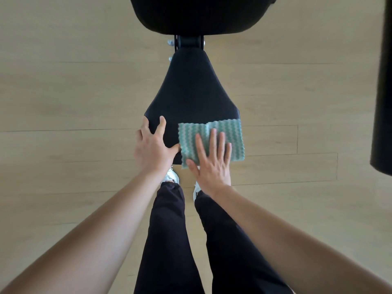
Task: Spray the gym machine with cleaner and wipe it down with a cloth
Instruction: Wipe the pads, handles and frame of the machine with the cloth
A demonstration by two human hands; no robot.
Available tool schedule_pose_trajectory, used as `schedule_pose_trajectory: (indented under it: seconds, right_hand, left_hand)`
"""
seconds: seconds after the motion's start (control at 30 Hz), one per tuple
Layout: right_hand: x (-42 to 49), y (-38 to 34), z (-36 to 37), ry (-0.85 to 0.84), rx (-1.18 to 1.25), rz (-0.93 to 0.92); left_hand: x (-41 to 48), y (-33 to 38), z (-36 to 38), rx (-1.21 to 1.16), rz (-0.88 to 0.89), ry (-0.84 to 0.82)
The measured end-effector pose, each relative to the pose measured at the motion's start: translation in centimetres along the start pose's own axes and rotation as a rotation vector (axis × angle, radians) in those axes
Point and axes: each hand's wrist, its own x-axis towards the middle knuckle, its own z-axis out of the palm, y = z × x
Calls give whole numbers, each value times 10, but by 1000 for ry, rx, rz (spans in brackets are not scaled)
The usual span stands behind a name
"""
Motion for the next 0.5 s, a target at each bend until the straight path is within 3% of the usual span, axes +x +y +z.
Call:
schedule_pose_trajectory:
  seconds: [0.2,0.3,0.37,0.43,0.5]
  right_hand:
    - [21,-20,-7,15,-63,-235]
    - [26,-5,-20,8,85,-355]
    - [27,8,-29,64,196,-356]
    - [27,27,-31,182,220,-313]
    - [27,46,-29,253,222,-251]
  left_hand:
    - [-4,-14,7,-211,2,62]
    - [-5,-28,7,-485,-10,160]
    - [-13,-29,3,-492,-23,312]
    - [-24,-21,3,-384,73,438]
    - [-31,-8,11,-292,318,385]
